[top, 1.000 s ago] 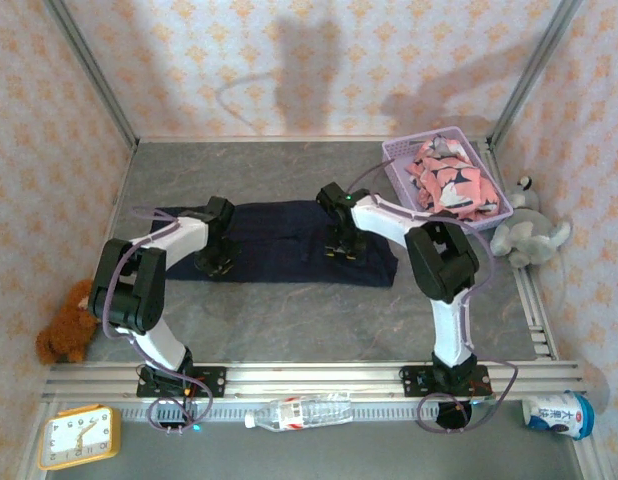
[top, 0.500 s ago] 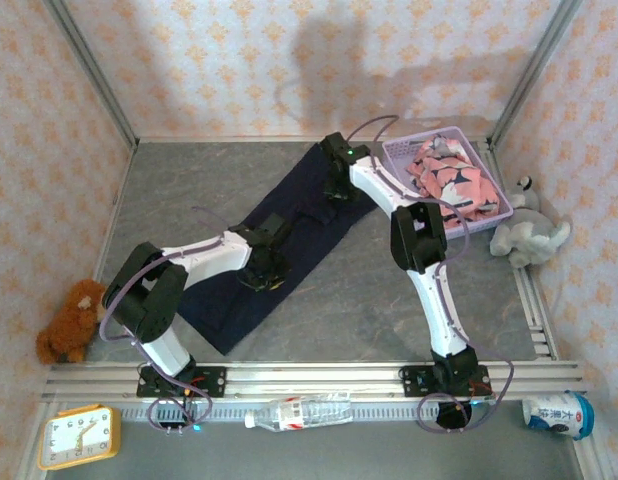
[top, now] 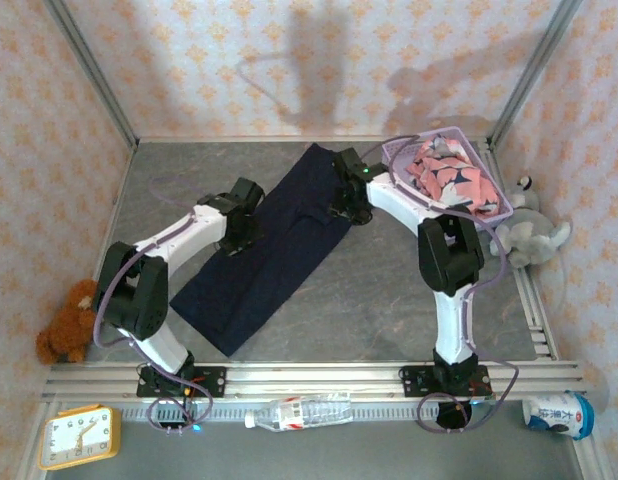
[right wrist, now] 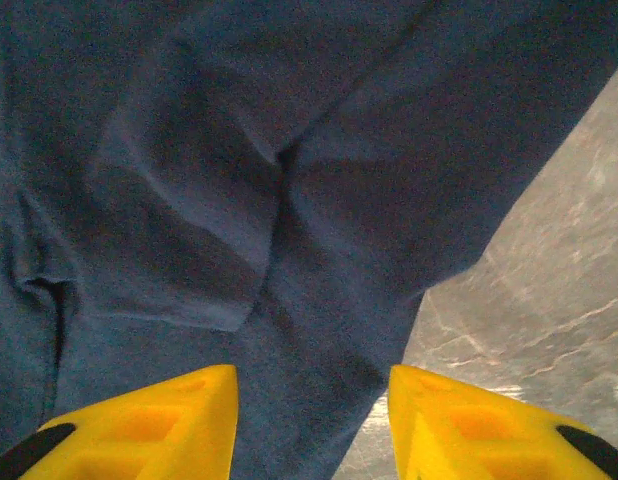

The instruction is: Fold and stack the mixed laundry pile

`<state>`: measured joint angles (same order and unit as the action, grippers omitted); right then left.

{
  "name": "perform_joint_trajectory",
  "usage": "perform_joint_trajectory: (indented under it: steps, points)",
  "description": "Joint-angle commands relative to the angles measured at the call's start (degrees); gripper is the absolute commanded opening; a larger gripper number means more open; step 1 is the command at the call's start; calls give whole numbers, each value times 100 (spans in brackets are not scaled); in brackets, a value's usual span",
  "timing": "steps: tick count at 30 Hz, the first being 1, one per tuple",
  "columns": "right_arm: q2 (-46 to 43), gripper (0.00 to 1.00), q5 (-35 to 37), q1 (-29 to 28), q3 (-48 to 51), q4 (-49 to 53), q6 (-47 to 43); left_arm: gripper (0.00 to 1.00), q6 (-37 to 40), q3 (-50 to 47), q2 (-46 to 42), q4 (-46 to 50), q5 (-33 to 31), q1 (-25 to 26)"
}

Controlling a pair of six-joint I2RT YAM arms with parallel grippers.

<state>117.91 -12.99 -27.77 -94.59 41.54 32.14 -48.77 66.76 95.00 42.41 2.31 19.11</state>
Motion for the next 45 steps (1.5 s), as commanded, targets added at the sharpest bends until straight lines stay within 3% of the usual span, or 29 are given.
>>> perform_joint_trajectory:
  steps: [1,6,11,21,25,27,30,32,33,39,45]
  points:
    - [217,41,-87,-54,95,-416,596,0,446,-137,59,360,-649,-124]
    - [743,35,48,-15,-205,-321,794,0,421,-285,613,332,-520,-171]
    - [1406,34,162,216,-878,-31,961,0,-191,-802,819,-233,227,-46]
    - [3066,36,-406,541,-3591,754,15,0,-1852,-878,980,-1203,1201,1292]
    - [3455,41,-764,587,-4497,1091,-218,0,-2009,-362,1000,-948,1116,1509]
    - [3315,44,-758,637,-4508,1102,-333,0,-1859,-53,939,-602,970,1499]
    - [2942,47,-832,732,-4483,1300,-727,8,-1483,456,854,-30,684,1482]
    - [2594,50,-826,789,-4352,1597,-1101,27,-1262,675,764,208,572,1466]
    - [2400,50,-835,800,-4172,1646,-1272,29,-1203,725,724,285,524,1458]
    - [510,51,-870,783,-1808,1130,-1443,31,-869,631,434,649,307,1440]
    - [-1041,51,-1112,595,667,445,-997,39,-793,-256,-286,733,343,1446]
